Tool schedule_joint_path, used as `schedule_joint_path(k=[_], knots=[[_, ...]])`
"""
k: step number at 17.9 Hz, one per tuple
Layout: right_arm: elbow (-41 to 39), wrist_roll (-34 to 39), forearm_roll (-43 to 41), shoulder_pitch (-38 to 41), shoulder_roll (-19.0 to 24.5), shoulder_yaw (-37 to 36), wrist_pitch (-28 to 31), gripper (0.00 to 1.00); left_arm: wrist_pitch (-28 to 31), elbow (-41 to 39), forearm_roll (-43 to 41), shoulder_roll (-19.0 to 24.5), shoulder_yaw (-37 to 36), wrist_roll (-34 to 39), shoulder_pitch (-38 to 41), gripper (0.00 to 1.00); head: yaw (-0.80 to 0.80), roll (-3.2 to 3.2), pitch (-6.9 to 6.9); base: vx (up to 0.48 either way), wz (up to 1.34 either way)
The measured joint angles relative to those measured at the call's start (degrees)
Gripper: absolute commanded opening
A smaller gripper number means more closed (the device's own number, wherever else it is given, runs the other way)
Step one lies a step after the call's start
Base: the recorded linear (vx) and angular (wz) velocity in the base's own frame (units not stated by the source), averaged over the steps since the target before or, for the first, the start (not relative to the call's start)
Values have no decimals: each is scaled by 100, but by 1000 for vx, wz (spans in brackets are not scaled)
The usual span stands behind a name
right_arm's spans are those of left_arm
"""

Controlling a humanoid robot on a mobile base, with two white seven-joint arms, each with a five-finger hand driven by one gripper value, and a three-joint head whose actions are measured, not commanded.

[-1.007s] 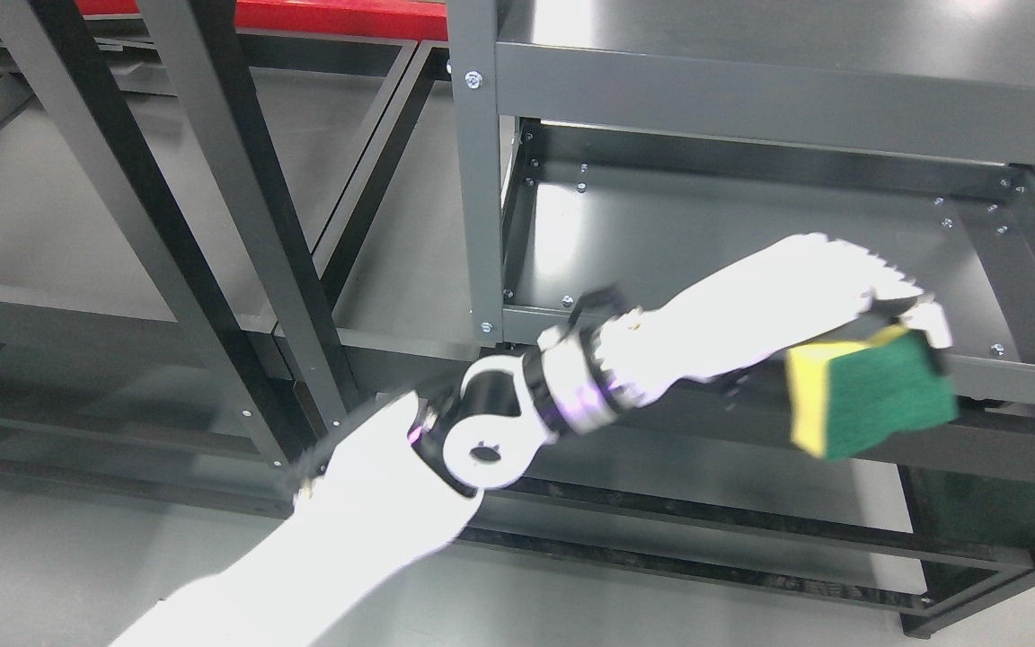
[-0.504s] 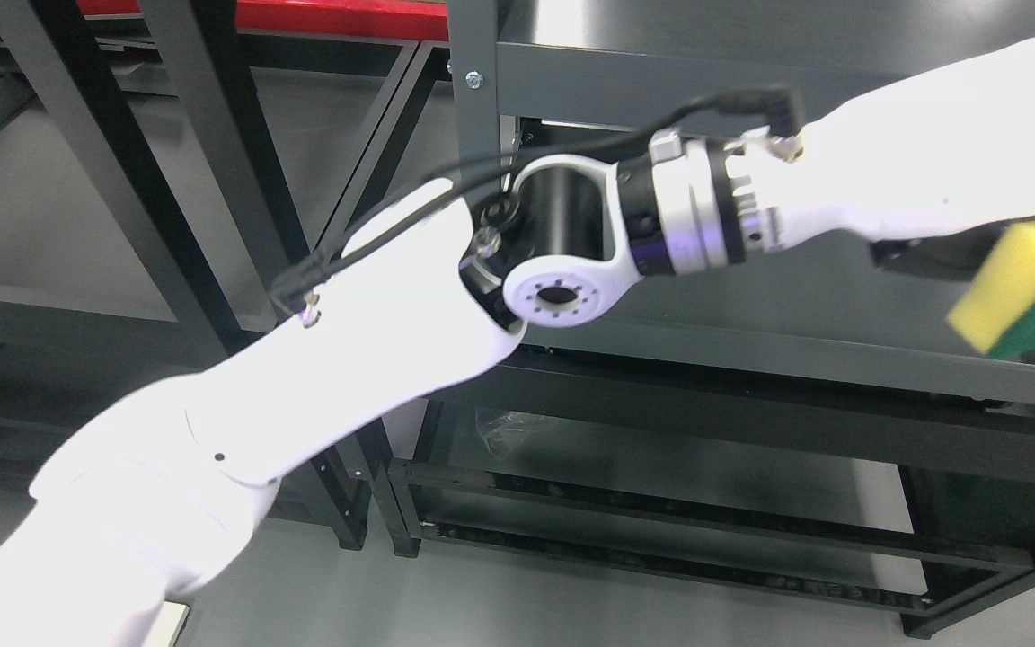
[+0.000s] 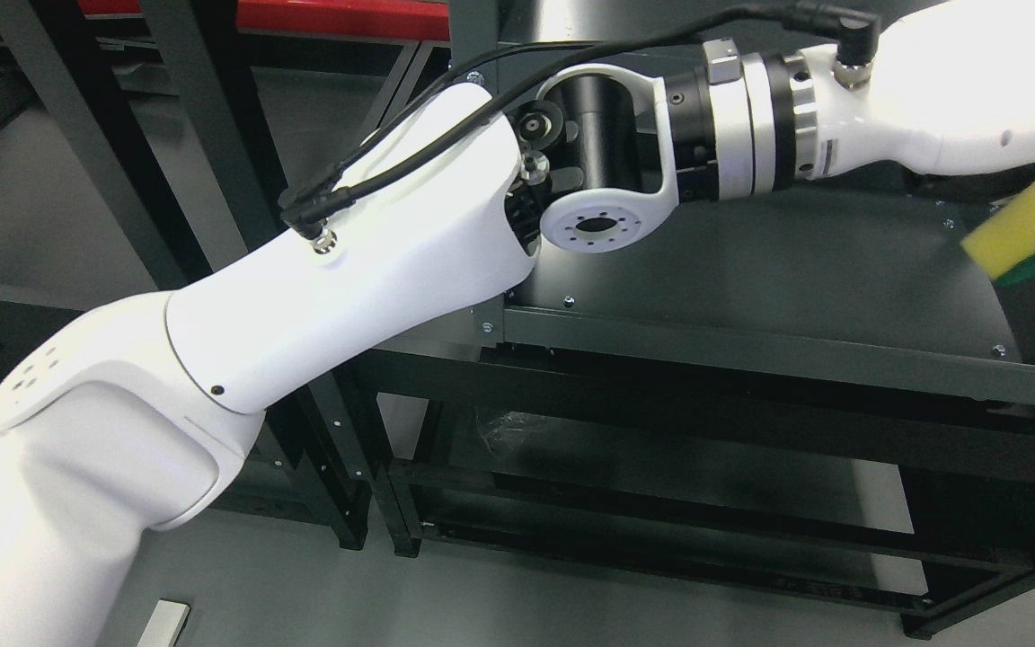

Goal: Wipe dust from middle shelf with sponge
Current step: 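Extend the left hand and press the sponge onto the middle shelf, then sweep the sponge along the shelf surface toward the nearer upright post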

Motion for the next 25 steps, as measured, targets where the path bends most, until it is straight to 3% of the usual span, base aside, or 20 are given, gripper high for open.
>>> schedule_joint_path(k=[6, 11, 16, 25], knots=[[0, 0, 0, 1, 0, 0, 27, 100, -612, 275, -436, 3, 42, 15, 37, 0, 0, 0, 0, 0, 0], [0, 0, 0, 0, 0, 0, 37, 100, -1313, 138, -635, 341, 464, -243, 483, 0, 0, 0, 0, 0, 0], [0, -1, 0, 0, 0, 0, 38, 100, -2060, -235, -705, 1014, 1227, -433, 1251, 0, 0, 0, 0, 0, 0], [0, -1, 0, 1, 0, 0, 39, 100, -2241, -920, -420, 2432, 3252, -465, 2870, 0, 0, 0, 0, 0, 0]])
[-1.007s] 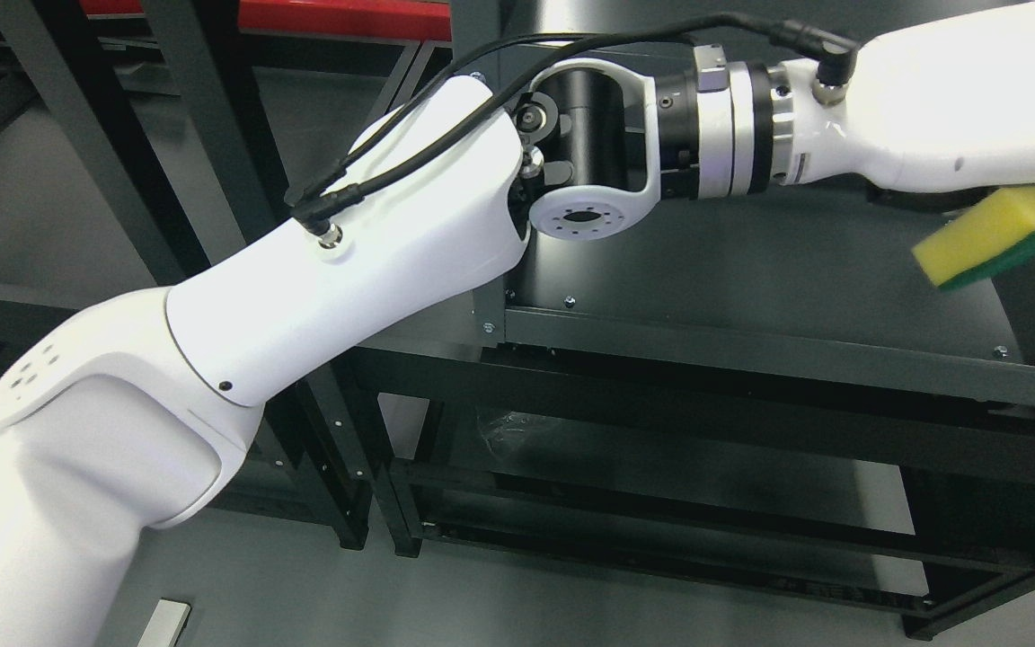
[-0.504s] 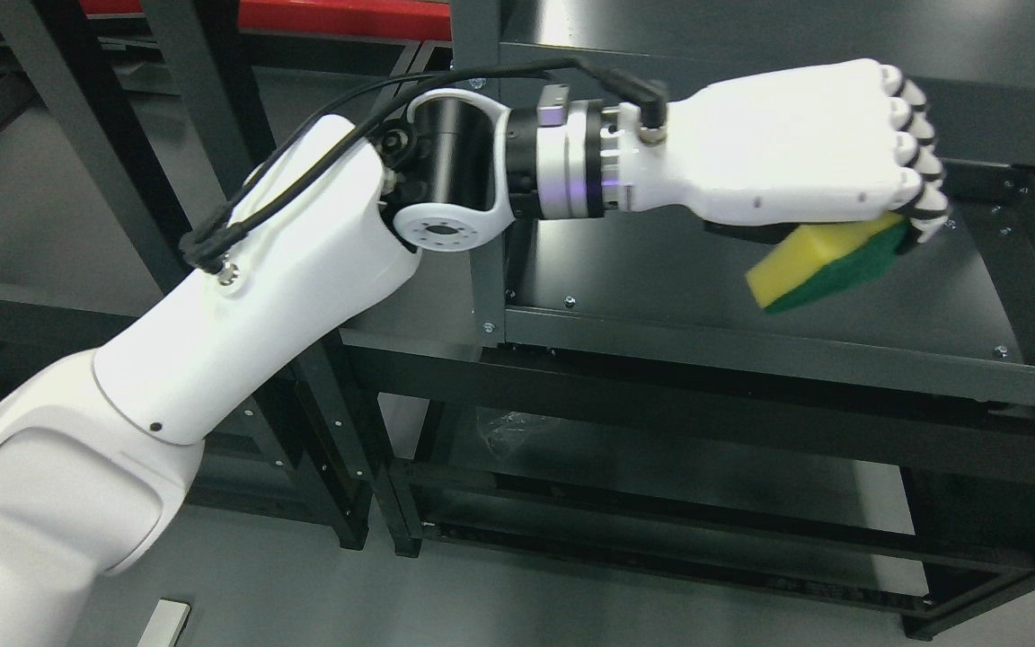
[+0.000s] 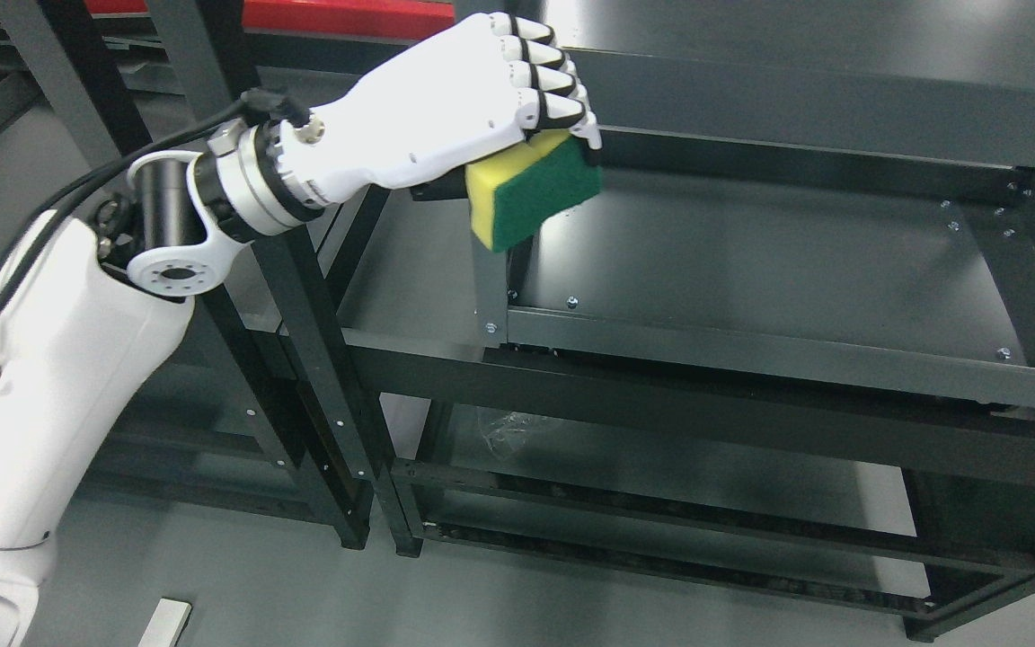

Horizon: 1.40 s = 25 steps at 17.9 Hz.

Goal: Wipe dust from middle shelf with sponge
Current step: 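Sweep the sponge along the shelf surface toward the nearer upright post, then wipe the sponge back across the shelf toward its far end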

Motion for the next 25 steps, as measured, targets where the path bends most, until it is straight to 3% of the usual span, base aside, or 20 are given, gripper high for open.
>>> schedule_joint_path(k=[5, 10, 14, 18, 22, 25], knots=[[0, 0, 0, -1, 0, 0, 2, 100, -11, -129, 79, 37, 252, 22, -117, 0, 0, 0, 0, 0, 0], [0, 0, 0, 0, 0, 0, 2, 100, 12, 110, 73, -640, -310, 46, -762, 0, 0, 0, 0, 0, 0], [0, 0, 0, 0, 0, 0, 3, 100, 360, 583, 72, -1250, -910, 240, -1387, 0, 0, 0, 0, 0, 0], [0, 0, 0, 0, 0, 0, 3, 100, 1145, 979, 366, -1616, -1598, 639, -1890, 0, 0, 0, 0, 0, 0], [0, 0, 0, -1, 0, 0, 3, 100, 2463, 1110, 1252, -1897, -2427, 1035, -2291, 0, 0, 0, 0, 0, 0], [0, 0, 0, -1, 0, 0, 3, 100, 3002, 1044, 1823, -2035, -2949, 1199, -2484, 0, 0, 0, 0, 0, 0]])
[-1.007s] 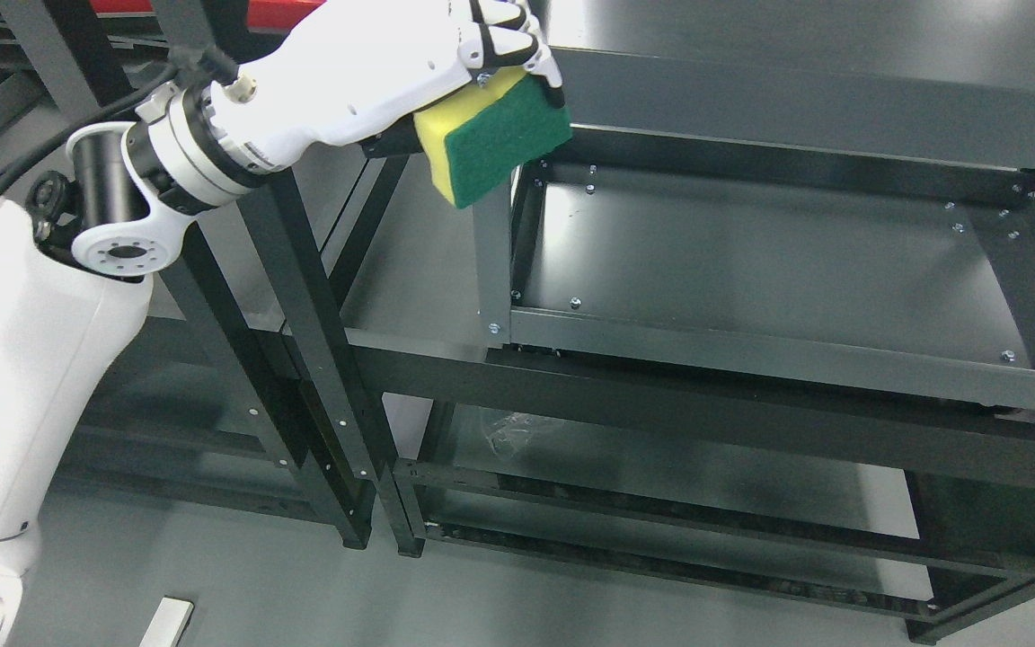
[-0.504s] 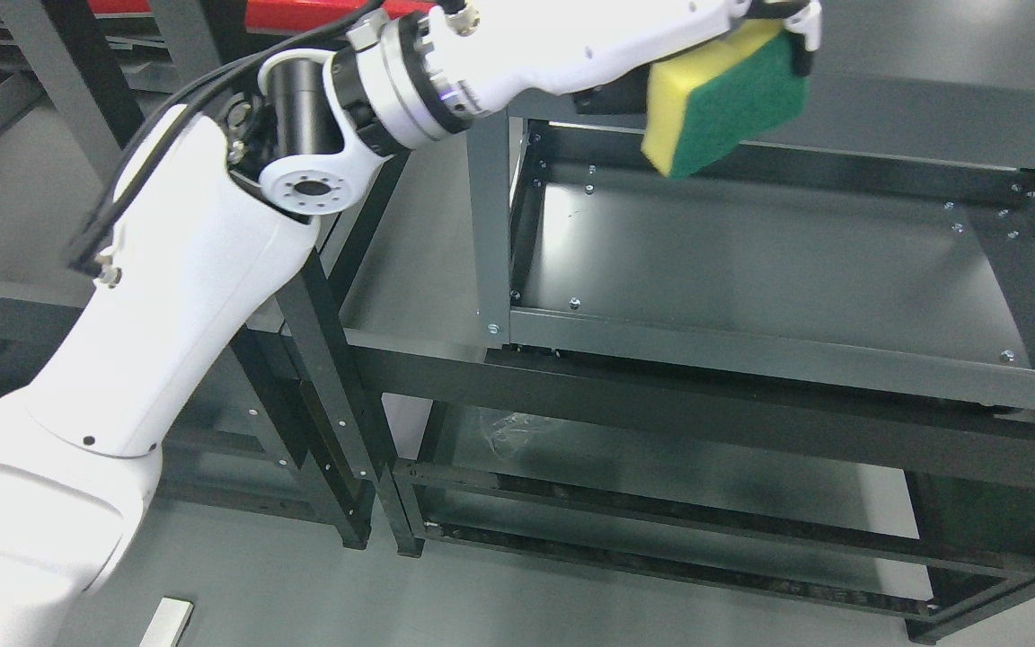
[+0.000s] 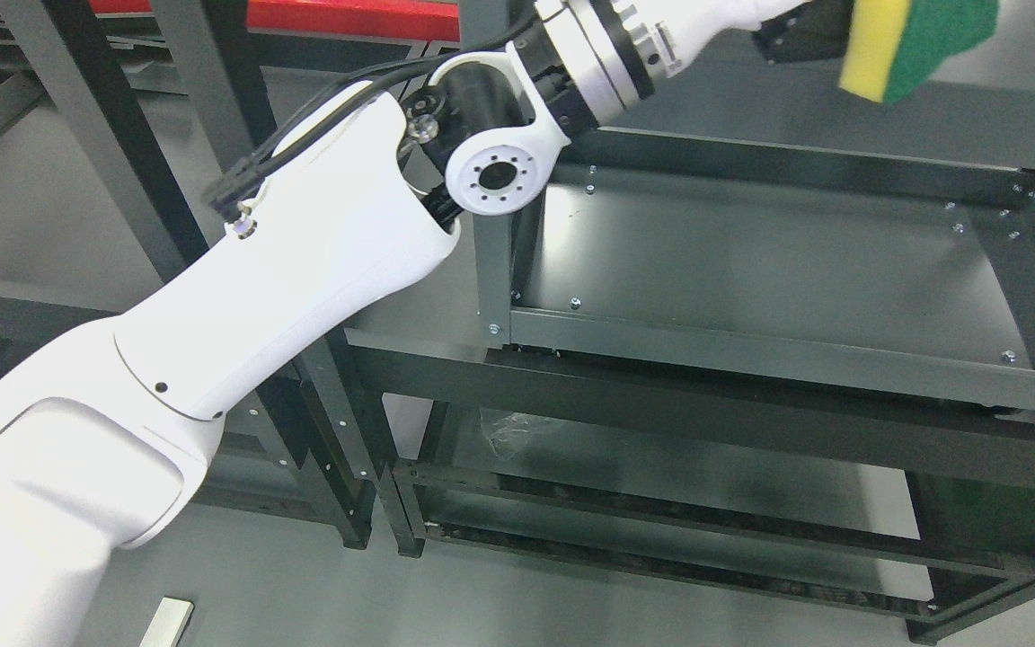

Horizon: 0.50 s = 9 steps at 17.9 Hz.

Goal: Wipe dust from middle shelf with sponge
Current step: 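Wipe the sponge back across the shelf toward its far end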

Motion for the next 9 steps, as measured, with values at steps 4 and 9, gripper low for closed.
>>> schedule_joint_path(k=[4, 9], knots=[[0, 0, 0, 0, 0, 0, 0, 100, 138, -105, 376, -125, -601, 56, -131, 0, 0, 0, 0, 0, 0], [0, 0, 0, 0, 0, 1, 0, 100, 165, -187, 522, -231, -1226, 71, -191, 0, 0, 0, 0, 0, 0]])
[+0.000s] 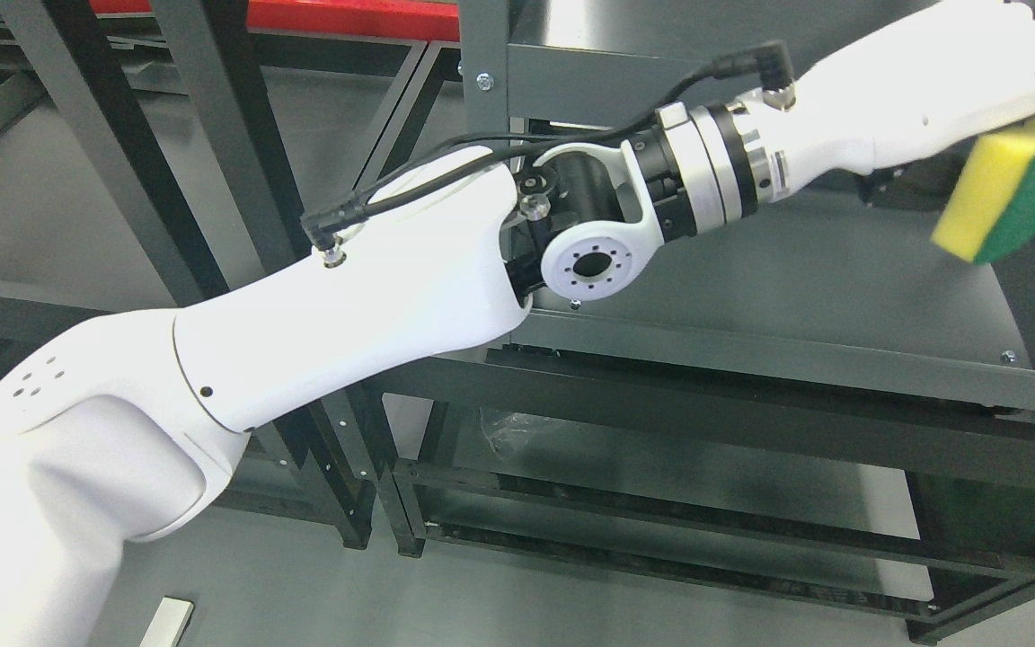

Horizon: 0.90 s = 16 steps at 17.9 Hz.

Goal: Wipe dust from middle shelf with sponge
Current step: 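Wipe the sponge back across the shelf toward its far end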

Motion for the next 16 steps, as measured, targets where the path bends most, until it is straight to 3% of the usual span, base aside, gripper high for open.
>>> schedule_joint_path(k=[4, 7, 11, 16], knots=[[0, 0, 0, 0, 0, 0, 0, 100, -66, -7, -182, -52, -122, 20, 154, 0, 0, 0, 0, 0, 0], [0, 0, 0, 2, 0, 0, 0, 100, -442, -29, -482, 20, 20, 11, 437, 0, 0, 0, 0, 0, 0], [0, 0, 0, 0, 0, 0, 0, 100, -1083, -235, -778, 436, 478, -35, 984, 0, 0, 0, 0, 0, 0], [0, 0, 0, 1, 0, 0, 0, 100, -2452, -625, -956, 1162, 1300, -285, 1929, 0, 0, 0, 0, 0, 0]])
